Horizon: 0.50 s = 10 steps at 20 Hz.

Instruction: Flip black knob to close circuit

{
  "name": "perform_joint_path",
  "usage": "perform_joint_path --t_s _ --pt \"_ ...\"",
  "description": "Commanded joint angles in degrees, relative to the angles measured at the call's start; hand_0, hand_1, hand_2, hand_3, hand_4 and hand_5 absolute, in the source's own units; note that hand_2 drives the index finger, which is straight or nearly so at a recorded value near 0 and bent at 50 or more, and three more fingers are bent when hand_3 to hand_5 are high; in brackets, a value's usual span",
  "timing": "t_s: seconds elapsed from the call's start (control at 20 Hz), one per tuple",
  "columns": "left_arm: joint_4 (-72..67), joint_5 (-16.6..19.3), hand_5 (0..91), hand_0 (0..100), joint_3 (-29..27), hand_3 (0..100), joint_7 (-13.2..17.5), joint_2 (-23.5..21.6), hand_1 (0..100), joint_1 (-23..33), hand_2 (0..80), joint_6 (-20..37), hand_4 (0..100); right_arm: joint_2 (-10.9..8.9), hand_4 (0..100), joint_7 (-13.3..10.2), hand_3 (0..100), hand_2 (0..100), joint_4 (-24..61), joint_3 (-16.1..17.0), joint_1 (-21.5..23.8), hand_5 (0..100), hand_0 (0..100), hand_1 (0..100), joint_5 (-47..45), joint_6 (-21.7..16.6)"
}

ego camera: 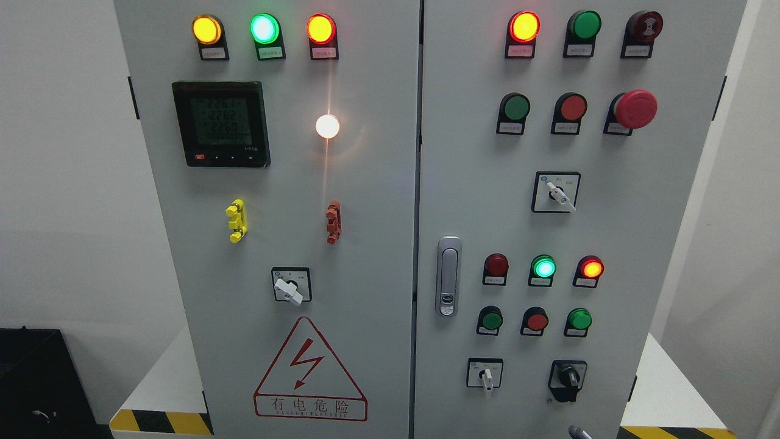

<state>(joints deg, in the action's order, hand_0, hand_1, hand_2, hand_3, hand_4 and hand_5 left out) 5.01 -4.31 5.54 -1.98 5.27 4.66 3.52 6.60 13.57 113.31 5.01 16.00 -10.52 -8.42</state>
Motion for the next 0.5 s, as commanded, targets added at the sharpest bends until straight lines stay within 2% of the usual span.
perform_joint_path --t_s 0.0,0.45 --pt "0.0 0.0 0.0 12 0.0 0 -0.04 0.0 56 0.0 0.0 0.0 0 -0.19 0 0.14 0 0 -0.02 -0.88 0.97 0 0 0 -2.23 -0.02" --pt "0.0 0.0 0.0 12 0.0 0 -0.04 0.0 56 0.0 0.0 0.0 0 -0.19 0 0.14 0 0 -0.45 -0.53 0.97 0 0 0 -2.23 0.07"
